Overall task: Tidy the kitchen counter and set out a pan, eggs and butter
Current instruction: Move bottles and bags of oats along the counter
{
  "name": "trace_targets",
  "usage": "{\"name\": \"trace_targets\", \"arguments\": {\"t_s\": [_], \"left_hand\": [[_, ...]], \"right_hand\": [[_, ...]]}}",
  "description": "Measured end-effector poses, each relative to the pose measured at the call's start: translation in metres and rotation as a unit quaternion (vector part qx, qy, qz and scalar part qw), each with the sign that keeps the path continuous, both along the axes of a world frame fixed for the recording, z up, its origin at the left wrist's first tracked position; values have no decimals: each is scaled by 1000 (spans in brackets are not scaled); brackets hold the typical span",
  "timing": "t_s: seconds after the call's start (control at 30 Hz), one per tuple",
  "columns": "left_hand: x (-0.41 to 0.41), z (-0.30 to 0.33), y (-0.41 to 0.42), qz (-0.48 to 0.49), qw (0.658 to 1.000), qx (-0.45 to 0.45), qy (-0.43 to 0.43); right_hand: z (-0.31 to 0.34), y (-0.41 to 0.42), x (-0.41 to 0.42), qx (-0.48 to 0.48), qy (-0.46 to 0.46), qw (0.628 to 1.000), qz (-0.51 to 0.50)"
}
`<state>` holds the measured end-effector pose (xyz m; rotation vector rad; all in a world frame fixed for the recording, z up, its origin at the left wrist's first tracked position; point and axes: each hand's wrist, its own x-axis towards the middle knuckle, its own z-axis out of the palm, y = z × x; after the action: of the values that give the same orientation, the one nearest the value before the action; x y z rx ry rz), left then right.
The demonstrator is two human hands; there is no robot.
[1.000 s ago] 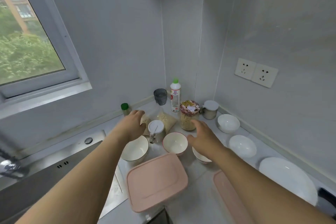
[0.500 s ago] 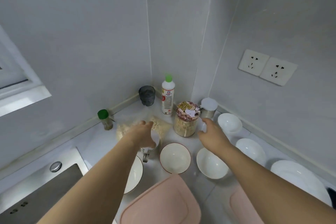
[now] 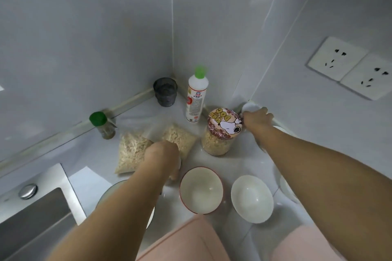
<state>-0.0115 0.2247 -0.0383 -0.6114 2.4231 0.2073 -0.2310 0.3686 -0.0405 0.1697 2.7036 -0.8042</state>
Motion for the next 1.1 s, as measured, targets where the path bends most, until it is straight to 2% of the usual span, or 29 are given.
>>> {"name": "trace_targets", "arguments": {"t_s": [0.13, 0.27, 0.37, 0.47, 0.6, 0.77, 0.97, 1.1], "left_hand": [[-7, -3, -4, 4, 1000, -8, -14], [-9, -10, -7, 6, 1000, 3, -20], [-11, -13, -6, 18, 999, 15, -23], [-9, -23, -4, 44, 999, 9, -18], [-6, -42, -3, 93, 996, -12, 7], [2, -21, -3, 49, 999, 11, 2], [20, 35, 3, 93, 985, 12, 148], [23, 73, 15, 49, 986, -6, 158]], "right_hand": [[-17, -10, -38, 54, 0, 998, -19], [-30, -24, -57, 108, -21, 989, 99], [-43, -23, -67, 162, -10, 979, 121], [-36, -17, -65, 149, -25, 982, 116], [-15, -6, -51, 131, 1, 987, 98], [26, 28, -22, 114, 45, 988, 95], [73, 75, 30, 77, 85, 989, 97], [86, 110, 68, 42, 64, 995, 69]]}}
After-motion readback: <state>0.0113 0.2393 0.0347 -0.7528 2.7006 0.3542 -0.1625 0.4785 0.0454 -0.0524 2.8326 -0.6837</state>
